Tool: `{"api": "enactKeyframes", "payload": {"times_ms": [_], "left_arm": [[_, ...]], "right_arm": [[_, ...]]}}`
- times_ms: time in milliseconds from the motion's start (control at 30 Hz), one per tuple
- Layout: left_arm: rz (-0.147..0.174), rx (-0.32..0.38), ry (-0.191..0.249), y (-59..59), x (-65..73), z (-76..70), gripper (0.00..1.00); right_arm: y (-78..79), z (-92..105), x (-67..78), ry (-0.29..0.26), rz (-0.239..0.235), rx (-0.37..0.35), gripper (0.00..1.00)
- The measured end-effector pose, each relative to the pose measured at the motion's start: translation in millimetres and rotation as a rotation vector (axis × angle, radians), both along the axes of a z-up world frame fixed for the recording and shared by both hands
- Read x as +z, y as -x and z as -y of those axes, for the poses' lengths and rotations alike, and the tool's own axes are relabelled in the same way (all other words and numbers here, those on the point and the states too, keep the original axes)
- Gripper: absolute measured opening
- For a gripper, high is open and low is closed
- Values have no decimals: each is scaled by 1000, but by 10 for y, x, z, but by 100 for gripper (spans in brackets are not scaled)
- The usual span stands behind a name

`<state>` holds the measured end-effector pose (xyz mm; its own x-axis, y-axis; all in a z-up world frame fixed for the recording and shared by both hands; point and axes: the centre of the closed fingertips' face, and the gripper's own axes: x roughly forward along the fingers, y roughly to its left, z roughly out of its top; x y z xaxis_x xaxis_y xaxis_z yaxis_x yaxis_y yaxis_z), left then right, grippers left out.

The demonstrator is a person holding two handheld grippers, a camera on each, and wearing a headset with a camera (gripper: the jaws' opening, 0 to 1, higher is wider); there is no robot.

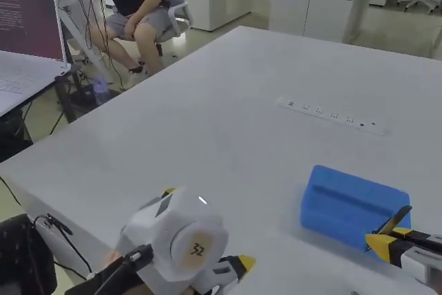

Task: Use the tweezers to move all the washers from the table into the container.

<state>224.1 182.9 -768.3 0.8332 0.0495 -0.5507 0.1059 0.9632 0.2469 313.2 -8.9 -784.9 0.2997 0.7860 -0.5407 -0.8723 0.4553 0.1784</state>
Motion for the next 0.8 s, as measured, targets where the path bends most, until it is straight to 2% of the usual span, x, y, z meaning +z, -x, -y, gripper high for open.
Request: {"api": "enactKeyframes", "payload": {"times_ms": [100,267,600,700,800], "left_arm": [[6,-2,14,-5,8,7,90],[2,-3,2,5,3,1,90],[-9,-10,-2,3,-21,17,90],[-8,-10,-1,4,-14,20,89],[-8,-10,1,2,-14,22,90]], "right_arm": [[100,-9,-41,8,-13,10,7],[187,-20,-107,14,-31,17,7],[261,22,-291,34,-71,29,7],[240,44,-372,50,-71,30,7],[241,42,-396,44,-83,26,7]]}}
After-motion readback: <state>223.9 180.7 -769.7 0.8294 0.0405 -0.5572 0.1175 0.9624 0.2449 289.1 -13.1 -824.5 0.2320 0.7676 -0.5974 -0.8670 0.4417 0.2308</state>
